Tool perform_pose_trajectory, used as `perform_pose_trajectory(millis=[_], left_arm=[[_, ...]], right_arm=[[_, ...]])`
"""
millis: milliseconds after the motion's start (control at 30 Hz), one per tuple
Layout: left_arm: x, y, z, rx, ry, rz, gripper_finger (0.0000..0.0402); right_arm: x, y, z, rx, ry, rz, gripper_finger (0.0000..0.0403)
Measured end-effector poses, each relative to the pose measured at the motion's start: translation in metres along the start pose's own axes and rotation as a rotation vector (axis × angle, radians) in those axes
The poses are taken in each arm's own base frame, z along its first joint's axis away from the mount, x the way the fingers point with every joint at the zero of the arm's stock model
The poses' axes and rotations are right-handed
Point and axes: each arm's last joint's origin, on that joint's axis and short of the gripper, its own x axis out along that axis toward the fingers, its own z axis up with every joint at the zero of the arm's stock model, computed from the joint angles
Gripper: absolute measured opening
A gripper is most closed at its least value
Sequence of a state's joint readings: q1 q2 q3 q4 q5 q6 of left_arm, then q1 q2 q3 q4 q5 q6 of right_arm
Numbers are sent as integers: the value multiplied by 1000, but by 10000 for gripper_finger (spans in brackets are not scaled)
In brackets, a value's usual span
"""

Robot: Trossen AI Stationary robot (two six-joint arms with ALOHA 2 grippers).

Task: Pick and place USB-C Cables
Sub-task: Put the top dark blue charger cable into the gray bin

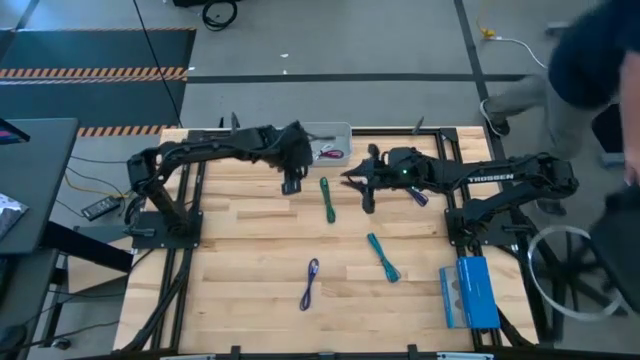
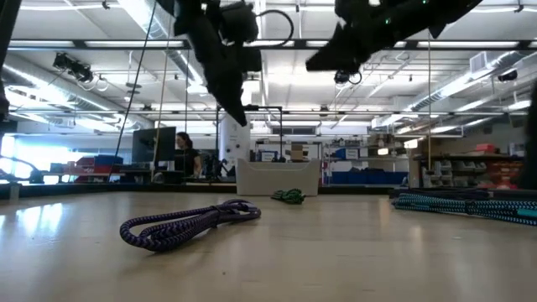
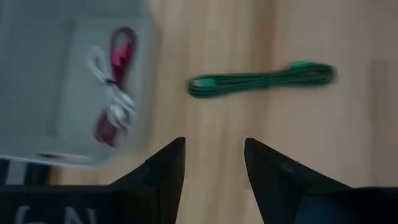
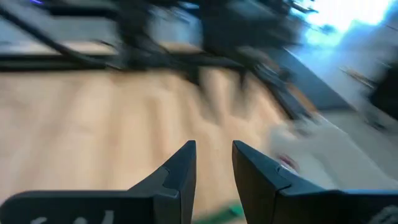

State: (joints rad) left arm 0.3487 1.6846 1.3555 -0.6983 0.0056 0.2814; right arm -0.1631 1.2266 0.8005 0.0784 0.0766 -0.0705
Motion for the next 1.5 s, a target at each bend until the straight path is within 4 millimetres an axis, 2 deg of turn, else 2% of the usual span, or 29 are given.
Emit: perform_pose_trajectory(millis=[100,267,500,700,833,933,1133,1300,1400,1500], left_arm=[[-10,-20,-4,-56,-9,-43,172],[-18,-40,-33,-117,-103,-66,172],[-36,-61,-78,-160,-442,-68,172],[-47,-73,-106,-182,-698,-92,172],[-46,-80,-119,-197,-732,-121,172],[-40,-86,-125,-198,-718,-149,172],[-37,-96,-129,-177,-699,-185,172],[-38,-105,-129,-149,-693,-220,172],[-37,-113,-132,-127,-661,-247,172],[-37,-121,-135,-124,-621,-259,172]], right_arm=[[0,-9,-6,49,59,-84,110],[0,-16,-13,105,126,-111,113],[-4,-31,-28,159,271,-245,125],[-11,-44,-46,244,437,-308,148],[-15,-49,-48,260,524,-328,155],[-13,-51,-40,251,606,-341,156],[15,-57,-22,220,773,-340,156],[41,-68,-44,199,1113,-377,156],[46,-75,-63,178,1285,-443,156],[47,-77,-74,187,1360,-463,156]])
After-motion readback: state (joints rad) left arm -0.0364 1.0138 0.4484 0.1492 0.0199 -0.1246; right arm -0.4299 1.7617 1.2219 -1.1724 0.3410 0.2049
